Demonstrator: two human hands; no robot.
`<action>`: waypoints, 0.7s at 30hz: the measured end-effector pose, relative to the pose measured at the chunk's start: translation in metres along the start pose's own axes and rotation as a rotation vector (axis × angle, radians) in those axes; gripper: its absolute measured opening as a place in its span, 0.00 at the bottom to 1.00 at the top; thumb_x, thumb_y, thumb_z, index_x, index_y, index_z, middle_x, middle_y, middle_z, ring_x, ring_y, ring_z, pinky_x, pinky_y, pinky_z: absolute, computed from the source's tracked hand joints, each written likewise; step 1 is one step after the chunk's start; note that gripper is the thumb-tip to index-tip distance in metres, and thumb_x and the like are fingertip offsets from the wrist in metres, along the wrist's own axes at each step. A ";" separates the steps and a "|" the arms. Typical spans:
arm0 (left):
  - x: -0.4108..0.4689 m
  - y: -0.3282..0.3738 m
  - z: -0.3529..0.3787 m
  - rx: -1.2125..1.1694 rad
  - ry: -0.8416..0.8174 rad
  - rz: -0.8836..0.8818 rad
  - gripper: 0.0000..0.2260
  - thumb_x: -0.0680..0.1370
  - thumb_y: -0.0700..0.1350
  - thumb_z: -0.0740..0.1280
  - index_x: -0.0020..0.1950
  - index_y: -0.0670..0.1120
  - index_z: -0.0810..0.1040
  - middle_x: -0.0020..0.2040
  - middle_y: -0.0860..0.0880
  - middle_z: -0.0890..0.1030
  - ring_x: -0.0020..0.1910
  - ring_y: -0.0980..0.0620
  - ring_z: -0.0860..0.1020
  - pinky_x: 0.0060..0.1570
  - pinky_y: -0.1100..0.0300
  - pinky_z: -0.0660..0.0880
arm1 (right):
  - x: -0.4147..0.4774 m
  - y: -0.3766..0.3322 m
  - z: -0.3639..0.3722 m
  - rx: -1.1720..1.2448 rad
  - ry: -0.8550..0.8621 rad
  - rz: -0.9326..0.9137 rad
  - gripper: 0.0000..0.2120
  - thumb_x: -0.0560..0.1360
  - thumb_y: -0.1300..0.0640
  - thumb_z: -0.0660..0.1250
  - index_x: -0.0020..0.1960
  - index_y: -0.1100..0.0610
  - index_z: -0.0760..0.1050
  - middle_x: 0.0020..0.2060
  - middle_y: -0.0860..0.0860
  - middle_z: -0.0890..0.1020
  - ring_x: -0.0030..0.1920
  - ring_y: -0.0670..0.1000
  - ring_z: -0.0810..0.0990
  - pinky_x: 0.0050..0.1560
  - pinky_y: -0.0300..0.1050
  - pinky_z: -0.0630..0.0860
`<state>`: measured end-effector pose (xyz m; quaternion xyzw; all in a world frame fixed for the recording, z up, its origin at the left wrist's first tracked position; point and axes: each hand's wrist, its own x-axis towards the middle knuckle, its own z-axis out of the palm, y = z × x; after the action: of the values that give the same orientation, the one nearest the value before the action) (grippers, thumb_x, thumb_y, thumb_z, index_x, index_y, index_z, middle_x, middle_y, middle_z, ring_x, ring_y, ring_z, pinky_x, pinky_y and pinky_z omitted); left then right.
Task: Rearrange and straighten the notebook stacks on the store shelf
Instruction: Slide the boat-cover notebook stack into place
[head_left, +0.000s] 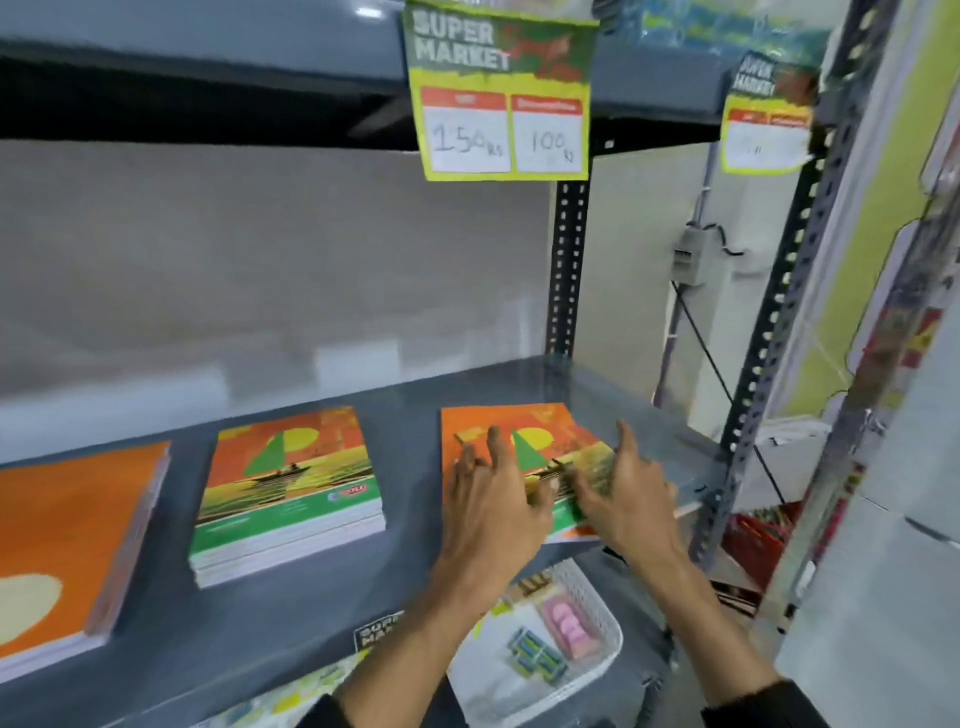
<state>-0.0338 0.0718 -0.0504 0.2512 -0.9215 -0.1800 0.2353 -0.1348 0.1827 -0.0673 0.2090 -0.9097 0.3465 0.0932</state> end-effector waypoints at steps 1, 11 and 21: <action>0.000 0.001 0.002 -0.049 0.004 -0.003 0.35 0.75 0.55 0.67 0.76 0.41 0.57 0.66 0.36 0.75 0.68 0.37 0.70 0.64 0.47 0.70 | -0.002 0.001 0.000 0.040 0.018 0.004 0.40 0.76 0.44 0.69 0.79 0.60 0.57 0.63 0.61 0.80 0.67 0.63 0.76 0.63 0.59 0.69; -0.006 -0.039 -0.055 -0.682 0.289 -0.026 0.39 0.74 0.31 0.67 0.75 0.59 0.54 0.70 0.54 0.75 0.67 0.50 0.76 0.68 0.48 0.72 | -0.022 -0.081 -0.015 0.352 0.134 -0.166 0.31 0.74 0.53 0.74 0.72 0.56 0.67 0.56 0.57 0.84 0.59 0.63 0.79 0.60 0.62 0.73; -0.016 -0.154 -0.144 -0.361 0.377 -0.229 0.39 0.71 0.33 0.68 0.78 0.50 0.56 0.63 0.49 0.81 0.55 0.52 0.79 0.45 0.72 0.68 | -0.056 -0.187 0.066 0.456 -0.152 -0.303 0.36 0.75 0.55 0.74 0.77 0.54 0.59 0.56 0.55 0.83 0.60 0.60 0.79 0.61 0.58 0.74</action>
<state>0.1123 -0.0747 -0.0069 0.3365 -0.7802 -0.3167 0.4216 -0.0029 0.0306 -0.0230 0.3834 -0.7711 0.5078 0.0259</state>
